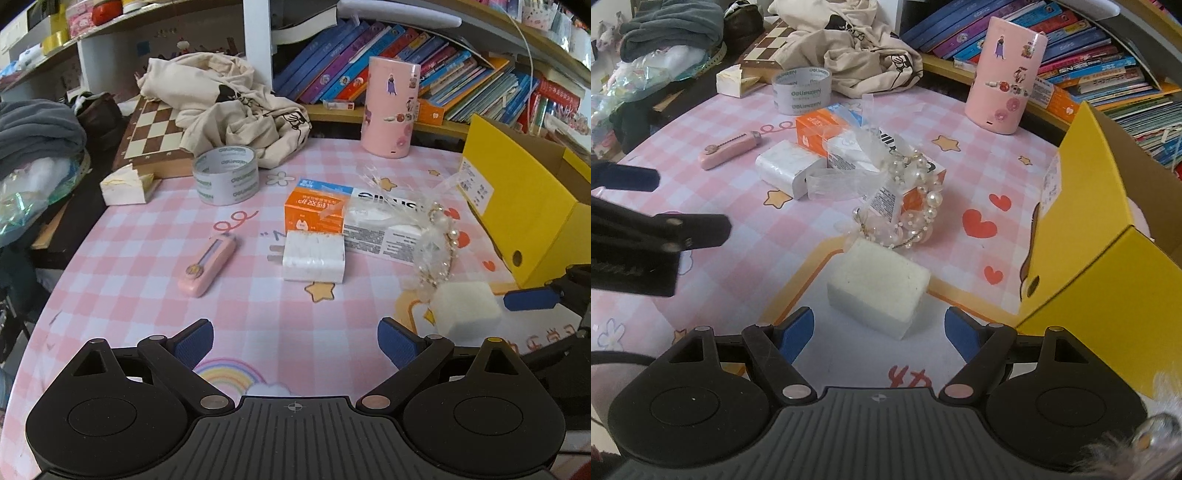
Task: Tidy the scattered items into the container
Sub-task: 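Move the right tool to the white sponge block while the left tool approaches a white tissue pack, then grasp the white sponge block with the right gripper while the left gripper grasps the white tissue pack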
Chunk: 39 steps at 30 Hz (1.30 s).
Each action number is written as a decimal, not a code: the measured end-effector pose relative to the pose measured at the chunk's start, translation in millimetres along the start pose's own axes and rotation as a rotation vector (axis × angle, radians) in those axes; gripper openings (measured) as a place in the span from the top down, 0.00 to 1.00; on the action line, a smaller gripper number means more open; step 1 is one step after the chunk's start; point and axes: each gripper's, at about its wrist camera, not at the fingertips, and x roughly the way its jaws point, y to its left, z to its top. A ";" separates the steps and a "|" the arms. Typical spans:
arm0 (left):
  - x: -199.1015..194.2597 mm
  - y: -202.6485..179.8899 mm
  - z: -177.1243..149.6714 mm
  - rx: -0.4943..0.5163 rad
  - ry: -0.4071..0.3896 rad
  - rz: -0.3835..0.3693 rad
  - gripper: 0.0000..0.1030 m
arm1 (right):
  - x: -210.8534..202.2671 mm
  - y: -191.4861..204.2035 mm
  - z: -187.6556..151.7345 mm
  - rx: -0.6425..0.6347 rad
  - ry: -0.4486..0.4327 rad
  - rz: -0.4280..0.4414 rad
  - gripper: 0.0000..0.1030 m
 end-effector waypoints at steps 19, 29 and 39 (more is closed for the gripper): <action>63.0 -15.0 38.7 0.065 -0.016 -0.004 0.30 | 17.5 -8.1 12.0 -0.005 0.000 0.046 0.31; 71.7 -25.6 40.9 0.132 -0.022 0.018 0.39 | 18.5 -9.1 11.2 0.007 -0.002 0.050 0.30; 58.1 -17.2 38.5 0.100 -0.024 -0.038 0.50 | 14.9 -8.2 10.8 -0.007 -0.012 0.067 0.47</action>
